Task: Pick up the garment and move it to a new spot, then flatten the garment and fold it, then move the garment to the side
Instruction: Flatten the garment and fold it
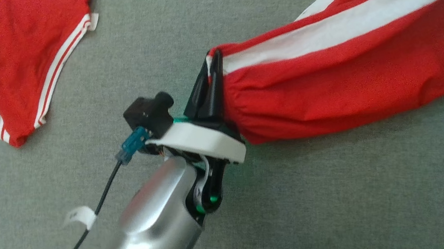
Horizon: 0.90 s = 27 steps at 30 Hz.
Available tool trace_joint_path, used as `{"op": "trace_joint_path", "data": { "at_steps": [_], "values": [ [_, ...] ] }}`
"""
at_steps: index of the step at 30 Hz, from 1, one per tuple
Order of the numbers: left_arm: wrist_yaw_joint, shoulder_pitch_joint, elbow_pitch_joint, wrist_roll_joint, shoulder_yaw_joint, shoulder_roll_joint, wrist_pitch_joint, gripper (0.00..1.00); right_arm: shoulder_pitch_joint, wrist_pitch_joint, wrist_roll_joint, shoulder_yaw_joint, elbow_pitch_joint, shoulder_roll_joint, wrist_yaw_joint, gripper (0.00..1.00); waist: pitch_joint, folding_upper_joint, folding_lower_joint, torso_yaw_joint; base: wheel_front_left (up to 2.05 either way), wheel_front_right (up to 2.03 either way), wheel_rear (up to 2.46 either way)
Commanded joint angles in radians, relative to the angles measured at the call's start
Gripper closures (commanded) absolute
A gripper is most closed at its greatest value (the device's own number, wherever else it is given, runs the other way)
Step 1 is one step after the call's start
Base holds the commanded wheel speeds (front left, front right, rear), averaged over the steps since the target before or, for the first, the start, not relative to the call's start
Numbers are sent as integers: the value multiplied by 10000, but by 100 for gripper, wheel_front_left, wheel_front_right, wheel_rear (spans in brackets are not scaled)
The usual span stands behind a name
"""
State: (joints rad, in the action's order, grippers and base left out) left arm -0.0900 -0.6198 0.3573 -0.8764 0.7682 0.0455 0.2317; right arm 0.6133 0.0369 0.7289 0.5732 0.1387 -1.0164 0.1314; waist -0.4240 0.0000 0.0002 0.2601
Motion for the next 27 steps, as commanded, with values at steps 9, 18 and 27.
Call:
{"op": "trace_joint_path", "data": {
  "at_steps": [9,18,27],
  "values": [
    [-836,-1194,264,-406,109,48,293,100,2573,-569,27,2316,1662,-131,-7,100,-716,0,-2,430,0,0,0],
    [-767,-992,-153,-189,-177,48,298,0,3453,-1528,826,3411,2909,437,-7,0,-670,0,-2,461,0,0,0],
    [-1902,723,-1813,3190,-1673,47,299,0,2038,-2714,1795,3414,3718,1145,-7,0,259,0,-2,402,0,0,0]
  ]
}}
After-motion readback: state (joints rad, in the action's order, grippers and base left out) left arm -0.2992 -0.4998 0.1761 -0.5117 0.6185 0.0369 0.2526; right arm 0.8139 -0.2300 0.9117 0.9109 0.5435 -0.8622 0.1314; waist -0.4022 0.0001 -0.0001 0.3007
